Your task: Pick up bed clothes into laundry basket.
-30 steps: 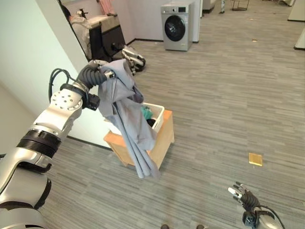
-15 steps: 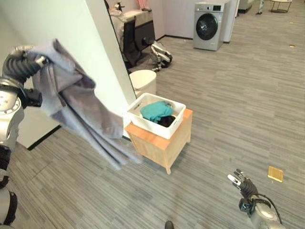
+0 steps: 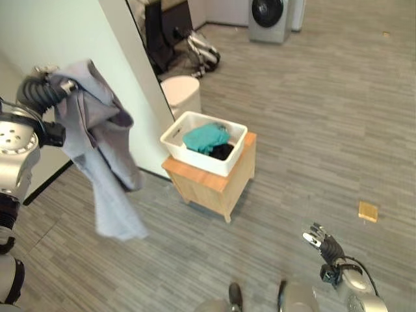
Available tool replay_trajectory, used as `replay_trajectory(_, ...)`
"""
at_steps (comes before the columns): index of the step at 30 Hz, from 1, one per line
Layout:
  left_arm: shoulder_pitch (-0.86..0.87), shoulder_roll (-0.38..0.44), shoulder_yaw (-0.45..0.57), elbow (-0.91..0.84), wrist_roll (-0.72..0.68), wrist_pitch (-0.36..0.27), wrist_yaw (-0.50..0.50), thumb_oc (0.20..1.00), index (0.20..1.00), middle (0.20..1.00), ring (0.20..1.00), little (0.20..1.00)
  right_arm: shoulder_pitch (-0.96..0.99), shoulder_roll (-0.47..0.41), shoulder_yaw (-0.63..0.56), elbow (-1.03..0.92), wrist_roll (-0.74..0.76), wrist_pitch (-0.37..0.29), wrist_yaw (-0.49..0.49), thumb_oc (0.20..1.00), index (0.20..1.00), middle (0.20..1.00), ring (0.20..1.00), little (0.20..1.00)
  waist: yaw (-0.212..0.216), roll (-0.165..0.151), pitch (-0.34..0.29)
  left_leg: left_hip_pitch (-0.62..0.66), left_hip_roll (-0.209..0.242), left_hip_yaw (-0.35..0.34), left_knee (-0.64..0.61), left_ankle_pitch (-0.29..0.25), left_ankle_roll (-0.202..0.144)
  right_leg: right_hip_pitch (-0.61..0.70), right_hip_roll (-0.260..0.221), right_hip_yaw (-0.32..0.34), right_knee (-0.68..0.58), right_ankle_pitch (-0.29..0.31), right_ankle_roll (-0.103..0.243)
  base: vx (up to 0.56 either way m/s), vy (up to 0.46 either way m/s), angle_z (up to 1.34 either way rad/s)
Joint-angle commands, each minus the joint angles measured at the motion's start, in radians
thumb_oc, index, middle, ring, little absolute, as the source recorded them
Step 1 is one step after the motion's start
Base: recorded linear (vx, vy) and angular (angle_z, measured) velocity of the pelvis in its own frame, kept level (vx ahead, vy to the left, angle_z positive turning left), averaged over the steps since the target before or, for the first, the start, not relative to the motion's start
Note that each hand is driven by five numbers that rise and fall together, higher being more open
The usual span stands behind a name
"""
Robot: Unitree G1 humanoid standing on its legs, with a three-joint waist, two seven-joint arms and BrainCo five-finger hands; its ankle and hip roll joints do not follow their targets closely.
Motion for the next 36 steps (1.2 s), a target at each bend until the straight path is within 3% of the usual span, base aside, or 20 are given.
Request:
replay_trajectory(1, -0.036, 0.029, 0.127, 0.014, 0.025, -0.047, 0.022, 0.200, 0.200, 0.200, 0.200, 0.200, 0.004, -0.004, -0.027, -0.060, 0.000, -0.049, 0.021, 1.000, 1.000, 1.000, 1.000, 1.000, -0.058, -0.041, -0.032, 0.162, 0.026, -0.106, -0.034, -0.109, -0.049, 0.051, 0.123, -0.008, -0.400, 0.048, 0.011, 0.31, -0.064, -0.02)
replay_trajectory(2, -0.034, 0.029, 0.129, 0.013, 0.025, -0.047, 0.022, 0.200, 0.200, 0.200, 0.200, 0.200, 0.004, -0.005, -0.026, -0.060, 0.000, -0.049, 0.021, 1.000, 1.000, 1.000, 1.000, 1.000, -0.061, -0.039, -0.032, 0.160, 0.030, -0.108, -0.034, -0.106, -0.051, 0.060, 0.127, -0.014, -0.419, 0.061, 0.009, 0.36, -0.097, 0.28)
replay_trajectory(3, -0.026, 0.024, 0.140, 0.016, 0.019, -0.050, 0.023, 0.200, 0.200, 0.200, 0.200, 0.200, 0.017, -0.006, -0.037, -0.057, 0.007, -0.055, 0.024, 1.000, 1.000, 1.000, 1.000, 1.000, -0.079, -0.048, -0.036, 0.186, 0.021, -0.141, -0.035, -0.124, -0.056, 0.037, 0.182, 0.006, -0.538, 0.086, 0.013, 0.38, -0.094, 0.32)
replay_trajectory(4, -0.017, 0.031, 0.159, 0.020, 0.021, -0.059, 0.035, 0.200, 0.200, 0.200, 0.200, 0.200, 0.037, -0.024, -0.055, -0.045, -0.008, -0.058, 0.011, 1.000, 1.000, 1.000, 1.000, 1.000, -0.089, -0.052, -0.045, 0.208, 0.026, -0.170, -0.035, -0.148, -0.070, 0.015, 0.201, 0.013, -0.580, 0.110, 0.019, 0.38, -0.094, 0.39)
replay_trajectory(5, -0.014, 0.031, 0.162, 0.020, 0.022, -0.059, 0.035, 0.200, 0.200, 0.200, 0.200, 0.200, 0.035, -0.024, -0.054, -0.044, -0.008, -0.059, 0.011, 1.000, 1.000, 1.000, 1.000, 1.000, -0.094, -0.055, -0.047, 0.203, 0.023, -0.173, -0.035, -0.143, -0.070, 0.013, 0.196, 0.011, -0.584, 0.116, 0.019, 0.40, -0.120, 0.16)
replay_trajectory(7, 0.012, -0.004, 0.173, -0.017, 0.012, -0.064, 0.035, 0.200, 0.200, 0.200, 0.200, 0.200, 0.056, -0.023, -0.068, -0.039, 0.017, -0.046, 0.018, 1.000, 1.000, 1.000, 1.000, 1.000, -0.085, -0.058, -0.089, 0.213, 0.027, -0.205, -0.035, -0.136, -0.073, 0.080, 0.203, 0.047, -0.572, 0.091, -0.022, 0.34, -0.103, 0.76)
replay_trajectory(11, 0.073, -0.031, 0.211, -0.045, 0.007, -0.069, 0.037, 0.200, 0.200, 0.200, 0.200, 0.200, 0.043, -0.039, -0.084, -0.035, 0.050, -0.062, 0.018, 1.000, 1.000, 1.000, 1.000, 1.000, -0.096, -0.034, -0.098, 0.176, 0.047, -0.209, 0.095, -0.118, -0.099, 0.116, 0.201, 0.008, -0.567, 0.053, -0.054, 0.23, -0.095, 0.66)
replay_trajectory(12, 0.052, -0.050, 0.192, -0.034, -0.008, -0.080, 0.044, 0.200, 0.200, 0.200, 0.200, 0.200, 0.049, -0.048, -0.099, -0.033, 0.068, -0.073, 0.015, 1.000, 1.000, 1.000, 1.000, 1.000, -0.106, -0.036, -0.093, 0.117, 0.079, -0.145, 0.265, -0.054, -0.148, 0.176, 0.195, -0.035, -0.583, 0.025, -0.075, 0.20, -0.179, 0.86)
replay_trajectory(16, 0.026, -0.075, 0.187, -0.029, -0.044, -0.082, 0.050, 0.200, 0.200, 0.200, 0.200, 0.200, 0.045, -0.069, -0.103, -0.036, 0.072, -0.067, 0.004, 1.000, 1.000, 1.000, 1.000, 1.000, -0.082, -0.085, -0.061, -0.040, 0.079, -0.110, 0.569, 0.028, -0.180, 0.272, 0.173, -0.055, -0.616, -0.009, -0.122, 0.17, -0.152, 0.69)
replay_trajectory(17, 0.015, -0.076, 0.185, -0.023, -0.055, -0.079, 0.052, 0.200, 0.200, 0.200, 0.200, 0.200, 0.046, -0.072, -0.108, -0.037, 0.069, -0.063, -0.004, 1.000, 1.000, 1.000, 1.000, 1.000, -0.082, -0.092, -0.056, -0.072, 0.130, -0.068, 0.528, 0.007, -0.164, 0.292, 0.161, -0.066, -0.621, -0.018, -0.113, 0.18, -0.057, -0.09)
replay_trajectory(18, -0.009, -0.079, 0.165, -0.018, -0.065, -0.075, 0.048, 0.200, 0.200, 0.200, 0.200, 0.200, 0.045, -0.073, -0.112, -0.038, 0.070, -0.059, -0.012, 1.000, 1.000, 1.000, 1.000, 1.000, -0.074, -0.102, -0.052, -0.099, 0.145, -0.050, 0.519, -0.013, -0.153, 0.313, 0.149, -0.064, -0.633, -0.020, -0.109, 0.19, 0.018, -0.13)
replay_trajectory(19, -0.032, -0.088, 0.149, -0.007, -0.077, -0.073, 0.050, 0.200, 0.200, 0.200, 0.200, 0.200, 0.044, -0.069, -0.117, -0.040, 0.076, -0.060, -0.019, 1.000, 1.000, 1.000, 1.000, 1.000, -0.078, -0.108, -0.053, -0.125, 0.188, -0.014, 0.426, -0.021, -0.147, 0.332, 0.134, -0.077, -0.646, -0.024, -0.096, 0.31, 0.109, 0.25)
replay_trajectory(20, -0.087, -0.083, 0.094, 0.028, -0.077, -0.068, 0.044, 0.200, 0.200, 0.200, 0.200, 0.200, 0.050, -0.068, -0.125, -0.048, 0.077, -0.065, -0.024, 1.000, 1.000, 1.000, 1.000, 1.000, -0.069, -0.103, -0.062, -0.124, 0.204, -0.006, 0.218, 0.007, -0.163, 0.364, 0.130, -0.083, -0.675, -0.028, -0.073, 0.43, 0.178, 0.39)
replay_trajectory(21, -0.126, -0.075, 0.051, 0.055, -0.083, -0.066, 0.040, 0.200, 0.200, 0.200, 0.200, 0.200, 0.047, -0.072, -0.118, -0.046, 0.066, -0.066, -0.026, 1.000, 1.000, 1.000, 1.000, 1.000, -0.049, -0.090, -0.067, -0.134, 0.175, -0.083, 0.093, 0.078, -0.184, 0.390, 0.142, -0.061, -0.692, -0.035, -0.068, 0.36, 0.150, 0.26)
replay_trajectory(22, -0.131, -0.075, 0.047, 0.056, -0.084, -0.066, 0.040, 0.200, 0.200, 0.200, 0.200, 0.200, 0.047, -0.071, -0.119, -0.045, 0.066, -0.066, -0.026, 1.000, 1.000, 1.000, 1.000, 1.000, -0.049, -0.091, -0.069, -0.137, 0.174, -0.084, 0.089, 0.084, -0.183, 0.387, 0.142, -0.062, -0.693, -0.032, -0.068, 0.33, 0.142, -0.15)
replay_trajectory(23, -0.132, -0.039, 0.035, 0.080, -0.096, -0.060, 0.032, 0.200, 0.200, 0.200, 0.200, 0.200, 0.035, -0.082, -0.102, -0.026, 0.049, -0.057, -0.031, 1.000, 1.000, 1.000, 1.000, 1.000, -0.027, -0.084, -0.072, -0.128, 0.124, -0.174, 0.085, 0.060, -0.186, 0.398, 0.136, -0.021, -0.684, -0.042, -0.064, 0.21, 0.157, -0.47)
replay_trajectory(24, -0.139, -0.051, 0.031, 0.099, -0.078, -0.058, 0.031, 0.200, 0.200, 0.200, 0.200, 0.200, 0.035, -0.077, -0.090, -0.024, 0.063, -0.064, -0.022, 1.000, 1.000, 1.000, 1.000, 1.000, -0.043, -0.075, -0.078, -0.118, 0.130, -0.137, 0.074, 0.057, -0.184, 0.398, 0.132, -0.025, -0.682, -0.033, -0.059, 0.28, 0.223, -0.53)
replay_trajectory(27, -0.134, -0.029, 0.030, 0.065, -0.064, -0.064, 0.020, 0.200, 0.200, 0.200, 0.200, 0.200, 0.024, -0.056, -0.070, -0.026, 0.066, -0.062, -0.013, 1.000, 1.000, 1.000, 1.000, 1.000, -0.038, -0.054, -0.101, -0.046, 0.116, -0.127, -0.011, 0.053, -0.170, 0.392, 0.129, 0.011, -0.688, -0.031, -0.048, 0.15, 0.150, -0.62)
replay_trajectory(35, -0.254, 0.003, -0.067, 0.070, -0.053, -0.072, 0.012, 0.200, 0.200, 0.200, 0.200, 0.200, 0.014, -0.036, -0.006, -0.019, 0.031, -0.046, 0.019, 1.000, 1.000, 1.000, 1.000, 1.000, -0.038, -0.058, -0.113, 0.009, 0.088, -0.072, -0.035, 0.015, -0.140, 0.384, 0.107, 0.057, -0.709, -0.006, -0.013, 0.08, 0.127, -0.21)
replay_trajectory(36, -0.327, 0.007, -0.130, 0.083, -0.037, -0.071, 0.006, 0.200, 0.200, 0.200, 0.200, 0.200, 0.020, -0.035, -0.003, -0.024, 0.026, -0.045, 0.024, 1.000, 1.000, 1.000, 1.000, 1.000, -0.047, -0.056, -0.113, 0.010, 0.081, -0.059, -0.035, 0.003, -0.136, 0.378, 0.102, 0.067, -0.714, 0.003, -0.001, 0.04, 0.119, -0.17)
